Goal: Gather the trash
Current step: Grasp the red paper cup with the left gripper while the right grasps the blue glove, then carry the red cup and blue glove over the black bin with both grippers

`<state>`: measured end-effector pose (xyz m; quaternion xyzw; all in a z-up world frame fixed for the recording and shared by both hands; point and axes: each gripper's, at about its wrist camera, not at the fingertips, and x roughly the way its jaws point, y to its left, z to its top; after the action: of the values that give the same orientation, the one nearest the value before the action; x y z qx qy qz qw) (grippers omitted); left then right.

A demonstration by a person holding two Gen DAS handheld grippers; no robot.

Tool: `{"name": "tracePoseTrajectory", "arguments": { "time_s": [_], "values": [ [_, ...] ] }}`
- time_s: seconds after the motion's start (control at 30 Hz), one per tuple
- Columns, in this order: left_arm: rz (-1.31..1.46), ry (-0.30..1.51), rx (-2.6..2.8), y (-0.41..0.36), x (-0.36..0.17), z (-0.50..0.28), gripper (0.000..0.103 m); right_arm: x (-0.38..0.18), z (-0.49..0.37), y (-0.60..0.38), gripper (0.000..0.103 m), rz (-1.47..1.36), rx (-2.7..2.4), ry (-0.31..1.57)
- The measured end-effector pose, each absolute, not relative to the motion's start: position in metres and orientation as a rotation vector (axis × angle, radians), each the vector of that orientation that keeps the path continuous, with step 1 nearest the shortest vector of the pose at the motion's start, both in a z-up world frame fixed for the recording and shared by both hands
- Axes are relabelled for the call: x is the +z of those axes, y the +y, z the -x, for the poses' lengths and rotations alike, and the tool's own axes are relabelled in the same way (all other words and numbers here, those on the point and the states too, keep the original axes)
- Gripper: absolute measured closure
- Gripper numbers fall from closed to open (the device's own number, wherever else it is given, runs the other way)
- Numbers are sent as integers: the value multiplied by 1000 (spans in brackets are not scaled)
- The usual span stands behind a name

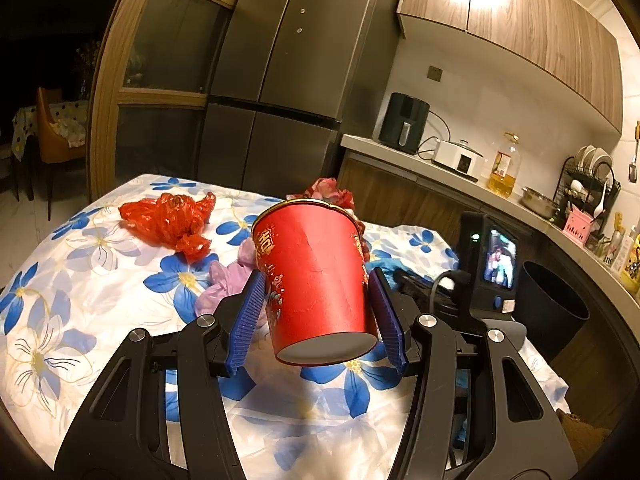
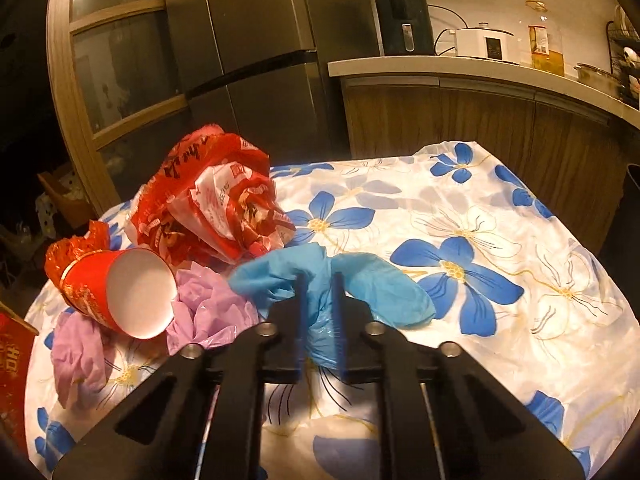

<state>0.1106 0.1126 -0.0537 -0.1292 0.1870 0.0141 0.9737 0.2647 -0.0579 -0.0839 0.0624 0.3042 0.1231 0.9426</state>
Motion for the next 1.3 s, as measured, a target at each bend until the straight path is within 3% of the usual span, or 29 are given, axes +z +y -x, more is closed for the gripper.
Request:
{"name": "tracePoseTrajectory", "arguments": {
  "time_s": [0.7,1.3],
  "values": [
    [216,355,-29,62,-40,-100,51,-21,-157,-138,97,-129,288,425],
    [165,341,-167,-16,-29,-112,51,-4,-131,-220,97,-152,155,353]
  ]
}}
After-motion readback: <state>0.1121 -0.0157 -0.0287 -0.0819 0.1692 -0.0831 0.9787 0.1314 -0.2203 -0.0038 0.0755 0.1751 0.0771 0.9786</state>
